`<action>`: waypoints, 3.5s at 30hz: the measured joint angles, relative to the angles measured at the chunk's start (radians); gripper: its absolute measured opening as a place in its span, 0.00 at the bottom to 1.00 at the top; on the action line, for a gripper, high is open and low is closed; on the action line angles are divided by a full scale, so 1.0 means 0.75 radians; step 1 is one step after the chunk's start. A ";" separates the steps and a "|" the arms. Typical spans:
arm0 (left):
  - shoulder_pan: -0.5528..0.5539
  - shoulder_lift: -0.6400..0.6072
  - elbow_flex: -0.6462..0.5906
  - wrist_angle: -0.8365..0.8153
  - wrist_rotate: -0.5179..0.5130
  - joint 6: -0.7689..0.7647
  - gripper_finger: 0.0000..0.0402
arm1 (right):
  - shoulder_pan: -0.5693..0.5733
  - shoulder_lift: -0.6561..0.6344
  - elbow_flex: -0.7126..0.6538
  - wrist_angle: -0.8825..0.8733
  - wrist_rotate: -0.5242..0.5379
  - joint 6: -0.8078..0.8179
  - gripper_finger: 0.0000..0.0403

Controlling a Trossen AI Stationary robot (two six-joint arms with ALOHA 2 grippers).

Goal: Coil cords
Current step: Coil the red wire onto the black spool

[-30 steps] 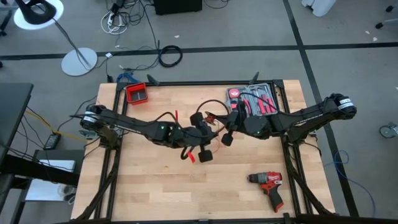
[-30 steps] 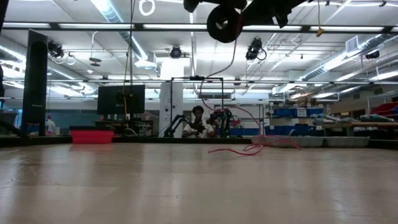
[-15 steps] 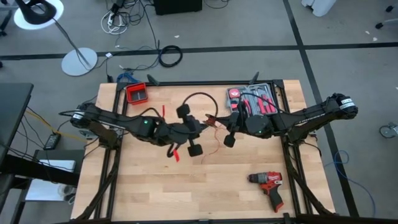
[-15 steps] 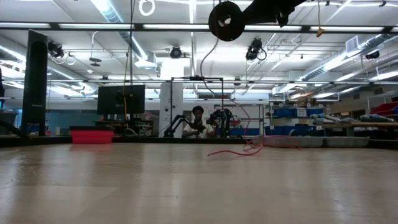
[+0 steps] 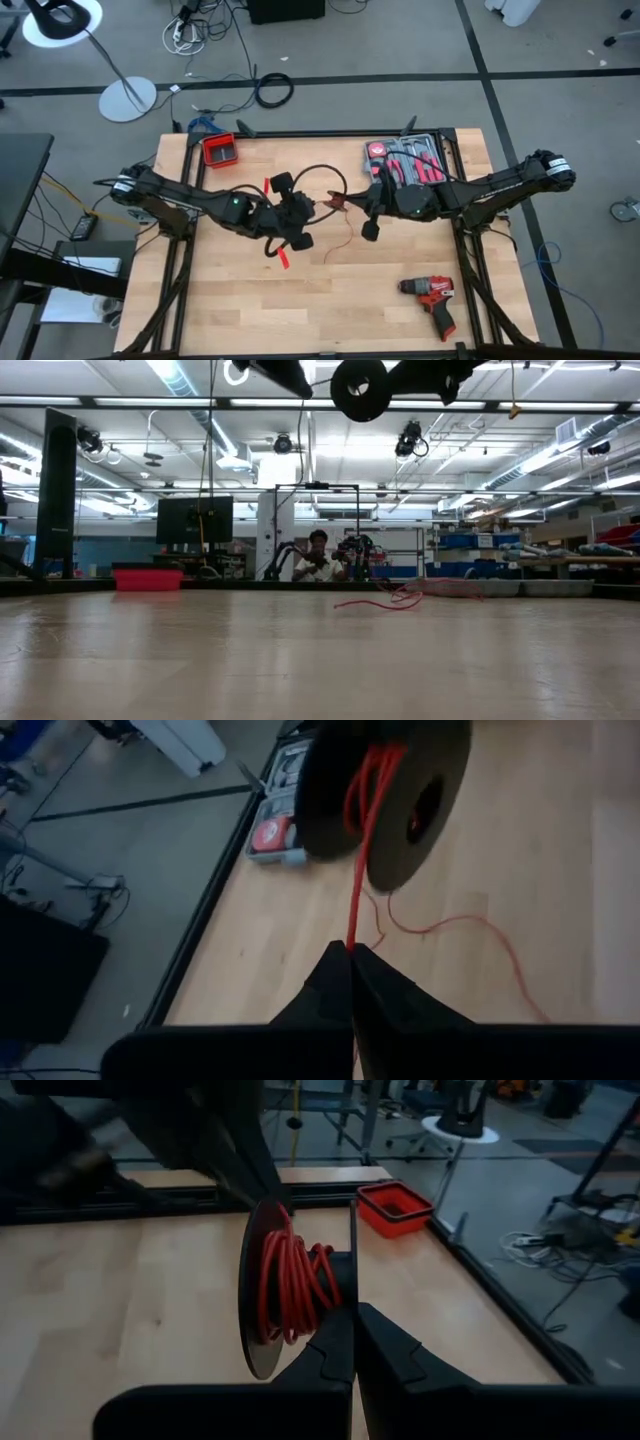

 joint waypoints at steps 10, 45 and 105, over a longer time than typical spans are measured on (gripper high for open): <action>0.001 0.000 -0.405 0.716 -0.005 0.219 0.00 | -0.023 -0.011 0.000 0.004 -0.056 0.156 0.00; 0.007 -0.043 -0.594 1.183 0.257 0.096 0.33 | -0.073 -0.152 0.001 -0.367 -0.123 0.117 0.00; 0.042 -0.039 -0.522 1.191 0.244 0.079 0.02 | -0.047 -0.019 0.000 -0.099 -0.341 -0.057 0.14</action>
